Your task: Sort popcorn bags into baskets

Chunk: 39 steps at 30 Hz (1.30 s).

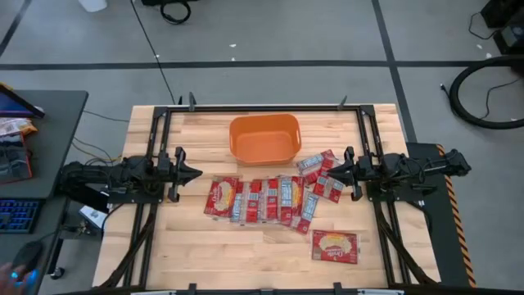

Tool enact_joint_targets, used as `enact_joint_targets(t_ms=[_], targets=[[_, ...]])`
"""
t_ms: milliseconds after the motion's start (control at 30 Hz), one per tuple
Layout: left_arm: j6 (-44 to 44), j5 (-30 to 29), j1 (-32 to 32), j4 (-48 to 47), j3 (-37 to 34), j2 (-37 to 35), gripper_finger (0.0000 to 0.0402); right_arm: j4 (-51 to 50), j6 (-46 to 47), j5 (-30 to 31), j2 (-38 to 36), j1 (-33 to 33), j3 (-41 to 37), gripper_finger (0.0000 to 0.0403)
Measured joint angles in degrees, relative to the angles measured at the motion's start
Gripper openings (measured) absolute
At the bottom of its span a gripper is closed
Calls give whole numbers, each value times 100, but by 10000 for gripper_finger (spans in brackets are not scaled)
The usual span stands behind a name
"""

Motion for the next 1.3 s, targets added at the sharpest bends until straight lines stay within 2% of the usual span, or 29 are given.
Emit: enact_joint_targets(t_ms=[1233,1300], targets=[[0,0,-1,-1,0,0,18,0,-2,2,0,-1,0,58],[-2,0,1,8,-1,0,18,46,-250,113,2,-2,0,58]])
